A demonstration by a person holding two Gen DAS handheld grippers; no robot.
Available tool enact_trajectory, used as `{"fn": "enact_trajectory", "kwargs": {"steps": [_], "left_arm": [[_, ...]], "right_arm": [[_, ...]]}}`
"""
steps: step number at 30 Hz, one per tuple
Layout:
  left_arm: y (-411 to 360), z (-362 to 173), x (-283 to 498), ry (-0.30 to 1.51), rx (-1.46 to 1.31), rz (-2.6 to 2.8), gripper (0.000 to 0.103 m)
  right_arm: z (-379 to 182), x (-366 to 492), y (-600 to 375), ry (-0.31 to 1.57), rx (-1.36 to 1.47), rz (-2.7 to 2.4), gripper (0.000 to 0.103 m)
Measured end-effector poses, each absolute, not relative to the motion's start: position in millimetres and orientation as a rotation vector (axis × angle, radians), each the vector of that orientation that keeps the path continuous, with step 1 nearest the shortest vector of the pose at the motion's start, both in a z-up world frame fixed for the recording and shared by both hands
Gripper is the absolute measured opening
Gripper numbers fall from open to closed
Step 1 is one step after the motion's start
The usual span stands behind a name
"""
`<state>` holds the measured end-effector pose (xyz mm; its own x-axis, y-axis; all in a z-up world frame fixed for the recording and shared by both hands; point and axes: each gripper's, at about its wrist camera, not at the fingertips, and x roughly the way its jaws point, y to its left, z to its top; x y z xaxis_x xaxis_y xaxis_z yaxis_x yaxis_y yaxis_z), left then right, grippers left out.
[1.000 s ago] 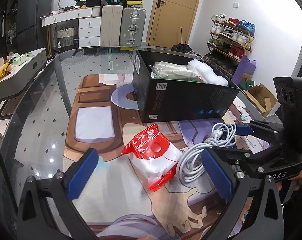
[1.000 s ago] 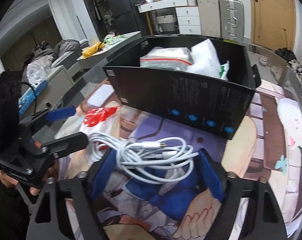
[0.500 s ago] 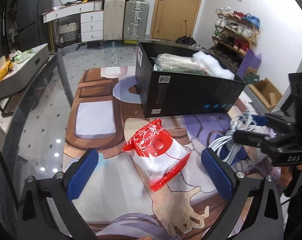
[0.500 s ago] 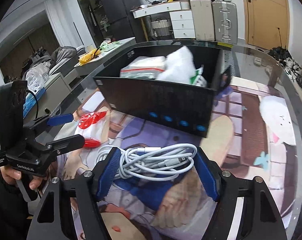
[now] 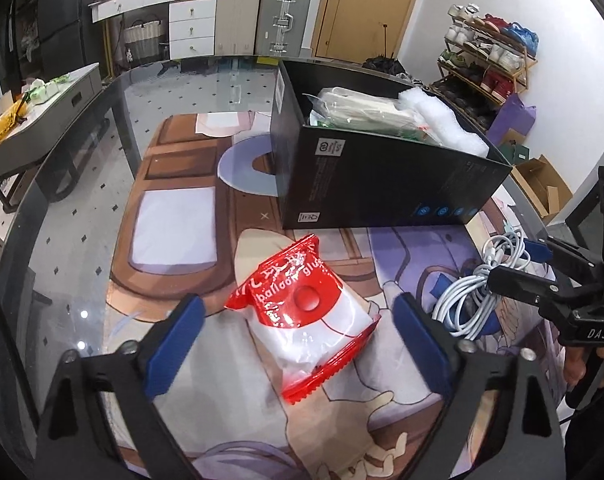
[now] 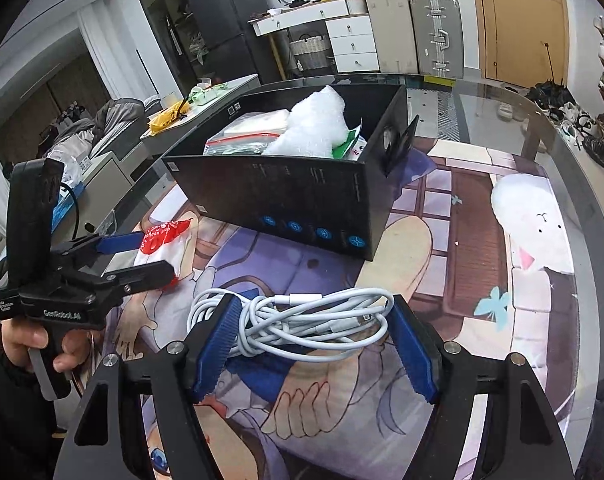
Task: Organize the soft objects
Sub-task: 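Grasp the white cable coil with the right gripper while the left grasps the red balloon bag, then carry the cable coil and balloon bag over the black box with both grippers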
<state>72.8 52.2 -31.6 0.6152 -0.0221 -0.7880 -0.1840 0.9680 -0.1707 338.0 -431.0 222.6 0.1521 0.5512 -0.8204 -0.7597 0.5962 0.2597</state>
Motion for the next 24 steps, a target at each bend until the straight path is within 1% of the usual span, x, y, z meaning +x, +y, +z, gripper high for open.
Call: {"fn": "enact_trajectory", "kwargs": {"steps": [1, 2, 3, 8, 13, 18, 20, 24], "left_arm": [[52, -31, 72, 0.903, -0.24, 0.093, 0.088], [51, -31, 71, 0.894, -0.233, 0.087, 0.08], [51, -30, 71, 0.887, -0.229, 0.081, 0.075], [49, -26, 66, 0.848, -0.227, 0.044, 0.053], [50, -22, 63, 0.83, -0.232, 0.038, 0.048], [52, -22, 63, 0.829, -0.243, 0.033, 0.048], [53, -22, 63, 0.829, -0.246, 0.034, 0.048], [54, -22, 63, 0.823, -0.251, 0.037, 0.048]], "right_arm": [[223, 338, -431, 1.056, -0.235, 0.953, 0.075], [223, 338, -432, 1.056, -0.235, 0.954, 0.075], [222, 338, -431, 1.056, -0.236, 0.954, 0.075], [222, 338, -431, 1.057, -0.235, 0.955, 0.075], [222, 335, -433, 1.062, -0.251, 0.962, 0.076], [218, 329, -430, 1.066, -0.286, 0.979, 0.08], [217, 327, -430, 1.062, -0.29, 0.98, 0.08], [218, 324, -431, 1.053, -0.286, 0.992, 0.076]]}}
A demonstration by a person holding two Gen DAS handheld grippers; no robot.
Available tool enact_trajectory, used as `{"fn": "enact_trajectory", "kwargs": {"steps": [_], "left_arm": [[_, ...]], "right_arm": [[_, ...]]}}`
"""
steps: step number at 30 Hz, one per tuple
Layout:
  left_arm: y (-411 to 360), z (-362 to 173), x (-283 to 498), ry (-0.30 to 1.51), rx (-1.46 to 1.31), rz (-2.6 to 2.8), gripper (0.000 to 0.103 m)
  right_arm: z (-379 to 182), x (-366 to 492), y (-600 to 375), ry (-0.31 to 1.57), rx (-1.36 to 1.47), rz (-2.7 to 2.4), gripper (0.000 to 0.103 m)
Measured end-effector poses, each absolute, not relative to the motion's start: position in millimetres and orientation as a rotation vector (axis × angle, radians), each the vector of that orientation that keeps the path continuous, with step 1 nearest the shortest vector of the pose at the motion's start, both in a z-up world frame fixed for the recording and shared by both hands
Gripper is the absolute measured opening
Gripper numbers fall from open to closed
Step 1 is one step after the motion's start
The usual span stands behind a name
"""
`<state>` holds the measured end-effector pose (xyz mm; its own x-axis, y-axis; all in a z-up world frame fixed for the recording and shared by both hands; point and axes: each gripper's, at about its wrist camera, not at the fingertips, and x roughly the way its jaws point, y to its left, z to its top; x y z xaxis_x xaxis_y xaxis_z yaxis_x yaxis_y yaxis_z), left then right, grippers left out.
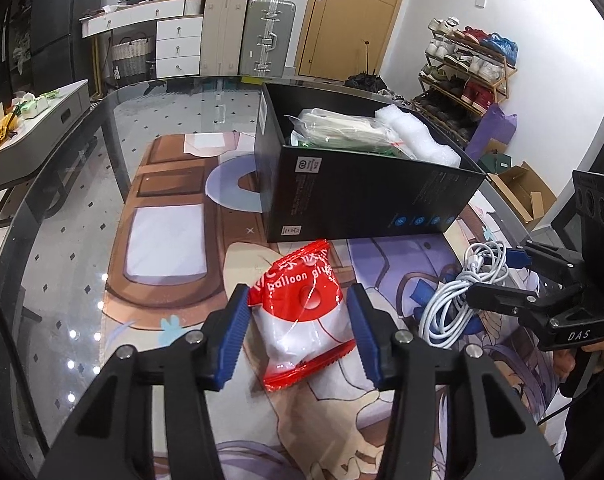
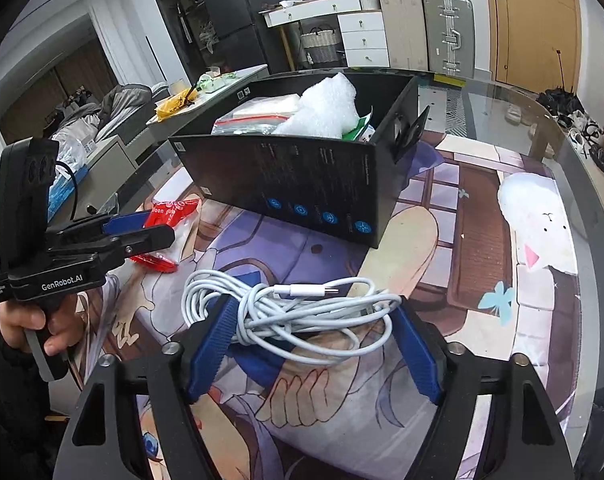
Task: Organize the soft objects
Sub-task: 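Carry the cable coil and balloon bag over the black box with both grippers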
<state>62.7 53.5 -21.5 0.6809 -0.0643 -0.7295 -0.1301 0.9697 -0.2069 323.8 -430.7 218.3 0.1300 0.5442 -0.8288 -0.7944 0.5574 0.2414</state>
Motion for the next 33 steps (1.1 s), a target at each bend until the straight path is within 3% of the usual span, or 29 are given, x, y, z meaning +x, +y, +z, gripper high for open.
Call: {"fn": "enact_trajectory", "kwargs": {"steps": [33], "left_arm": [[48, 41, 55, 0.628, -0.238, 0.0, 0.048]], "right_arm": [[293, 324, -457, 0.786, -0.167, 0.927, 0.072]]}}
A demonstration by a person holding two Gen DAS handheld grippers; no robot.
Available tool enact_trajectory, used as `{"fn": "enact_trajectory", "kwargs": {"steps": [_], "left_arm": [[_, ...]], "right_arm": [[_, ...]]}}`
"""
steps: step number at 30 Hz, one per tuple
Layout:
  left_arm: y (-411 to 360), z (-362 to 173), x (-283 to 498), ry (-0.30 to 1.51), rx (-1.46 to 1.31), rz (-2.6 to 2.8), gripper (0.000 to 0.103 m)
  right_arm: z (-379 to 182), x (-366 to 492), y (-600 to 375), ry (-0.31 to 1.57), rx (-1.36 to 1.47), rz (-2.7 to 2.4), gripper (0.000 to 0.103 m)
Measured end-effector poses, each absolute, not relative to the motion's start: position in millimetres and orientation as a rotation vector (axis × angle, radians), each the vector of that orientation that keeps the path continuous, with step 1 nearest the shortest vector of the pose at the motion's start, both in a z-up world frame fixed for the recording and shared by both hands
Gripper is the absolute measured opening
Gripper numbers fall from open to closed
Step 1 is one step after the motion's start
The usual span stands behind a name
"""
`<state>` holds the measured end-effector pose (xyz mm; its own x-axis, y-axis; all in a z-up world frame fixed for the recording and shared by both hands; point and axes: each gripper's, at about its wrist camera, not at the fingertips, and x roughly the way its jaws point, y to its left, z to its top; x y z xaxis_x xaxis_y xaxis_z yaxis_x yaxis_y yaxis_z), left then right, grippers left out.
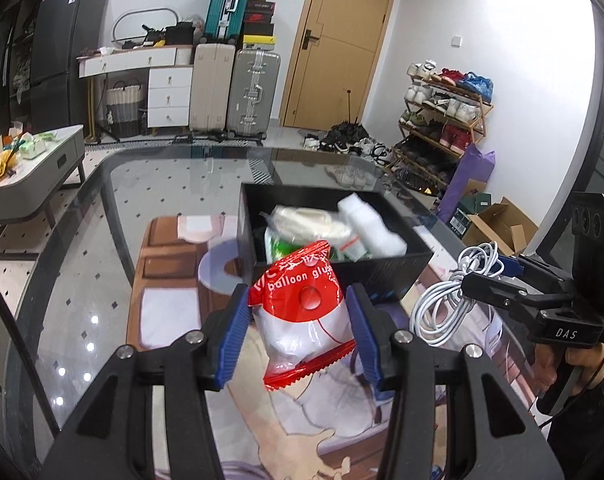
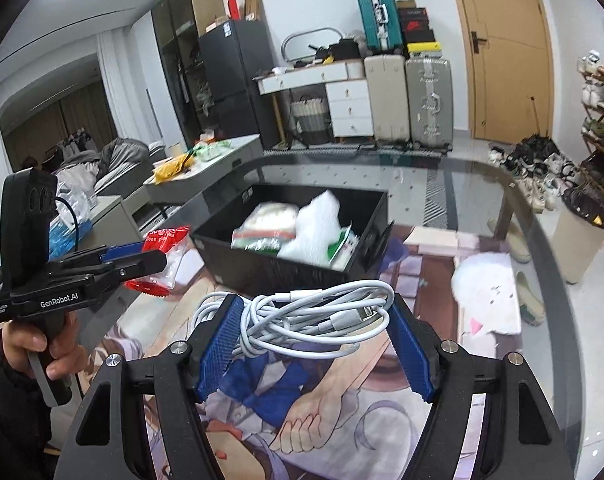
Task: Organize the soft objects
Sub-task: 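Carry the cable coil and balloon bag over the black box with both grippers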
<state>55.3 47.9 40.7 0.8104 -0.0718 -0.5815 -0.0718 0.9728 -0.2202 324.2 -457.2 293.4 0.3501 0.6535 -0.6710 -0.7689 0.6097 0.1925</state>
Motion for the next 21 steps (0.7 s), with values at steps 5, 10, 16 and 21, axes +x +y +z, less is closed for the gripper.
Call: {"fn": "enact_trajectory", "kwargs": {"steps": [5, 10, 16, 21], "left_arm": [[46, 49, 63, 0.613, -0.22, 0.001, 0.048], [49, 56, 72, 0.6, -0.221, 0.002, 0.048], [50, 63, 85, 0.587, -0.214, 0.001, 0.048], [52, 66, 97, 0.584, -0.216, -0.003, 0.048]], "right_arm": [[303, 330, -461, 0.75, -0.135, 0.871, 0.072], [310, 337, -458, 0.734, -0.119, 0.829, 0.072], [322, 347, -447, 0.717, -0.132, 0.798, 0.072], [331, 355, -434, 0.69, -0.15, 0.771, 0.072]]}}
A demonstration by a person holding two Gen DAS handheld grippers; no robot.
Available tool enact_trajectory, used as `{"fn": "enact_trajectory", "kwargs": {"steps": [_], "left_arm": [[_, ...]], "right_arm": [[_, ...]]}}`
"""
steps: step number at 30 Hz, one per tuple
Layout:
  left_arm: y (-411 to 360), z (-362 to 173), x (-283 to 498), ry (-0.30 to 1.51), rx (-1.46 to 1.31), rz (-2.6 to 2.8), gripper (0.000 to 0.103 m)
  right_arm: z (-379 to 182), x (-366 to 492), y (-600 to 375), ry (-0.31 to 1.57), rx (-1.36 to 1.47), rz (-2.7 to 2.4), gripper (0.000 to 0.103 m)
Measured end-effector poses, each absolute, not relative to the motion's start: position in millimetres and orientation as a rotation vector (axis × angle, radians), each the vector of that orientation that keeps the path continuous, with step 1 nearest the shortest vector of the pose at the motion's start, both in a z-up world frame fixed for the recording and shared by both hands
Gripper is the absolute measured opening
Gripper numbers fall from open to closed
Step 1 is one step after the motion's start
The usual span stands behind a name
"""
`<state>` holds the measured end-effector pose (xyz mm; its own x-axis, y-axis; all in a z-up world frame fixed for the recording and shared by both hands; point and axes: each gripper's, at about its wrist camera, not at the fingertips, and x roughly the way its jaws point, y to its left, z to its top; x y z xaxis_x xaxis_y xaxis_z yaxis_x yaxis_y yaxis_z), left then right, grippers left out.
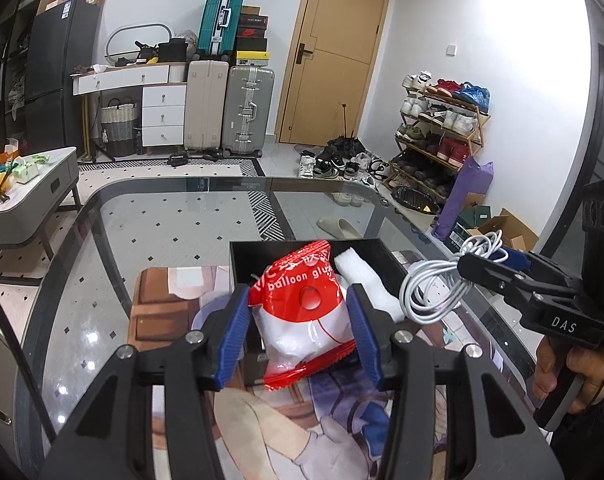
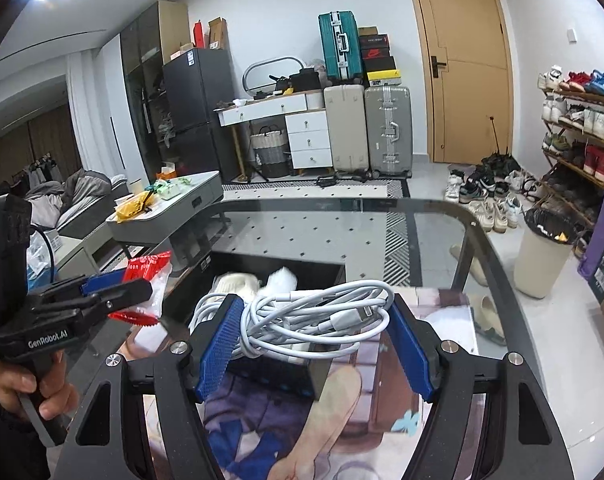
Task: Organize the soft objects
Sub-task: 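Carry the cable coil and balloon bag over the black box with both grippers, then open both grippers to drop the cable and balloon bag into the box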
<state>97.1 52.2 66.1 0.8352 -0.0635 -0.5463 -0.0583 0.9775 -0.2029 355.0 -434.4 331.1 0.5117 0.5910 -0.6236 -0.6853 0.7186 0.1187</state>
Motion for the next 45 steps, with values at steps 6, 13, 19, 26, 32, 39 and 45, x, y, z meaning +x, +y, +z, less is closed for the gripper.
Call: {"fn": "enact_trajectory", "kwargs": {"steps": [6, 13, 19, 26, 32, 39, 45], "left_arm": [[57, 66, 110, 0.587, -0.224, 0.003, 0.048], [58, 62, 124, 0.595, -0.199, 0.016, 0.048], [58, 56, 137, 0.614, -0.193, 0.013, 0.048], [59, 49, 148, 0.632, -0.194, 0.006, 0.048], [61, 44, 152, 0.642, -0.192, 0.003, 0.048], [63, 39, 158, 0.652, -0.187, -0.008, 0.048], [62, 35, 165, 0.665, -0.187, -0.015, 0.048]], "right_arm": [[333, 365, -418, 0.678, -0.197, 0.759, 0.072], [326, 371, -391, 0.666, -0.296, 0.751, 0.072], [314, 374, -369, 0.678, -0.369, 0.776, 0.072], [300, 379, -346, 0.691, -0.428, 0.809, 0.072], [282, 383, -330, 0.723, -0.481, 0.855, 0.072], [269, 385, -320, 0.734, -0.549, 0.919, 0.072], [255, 384, -318, 0.762, -0.586, 0.96, 0.072]]}}
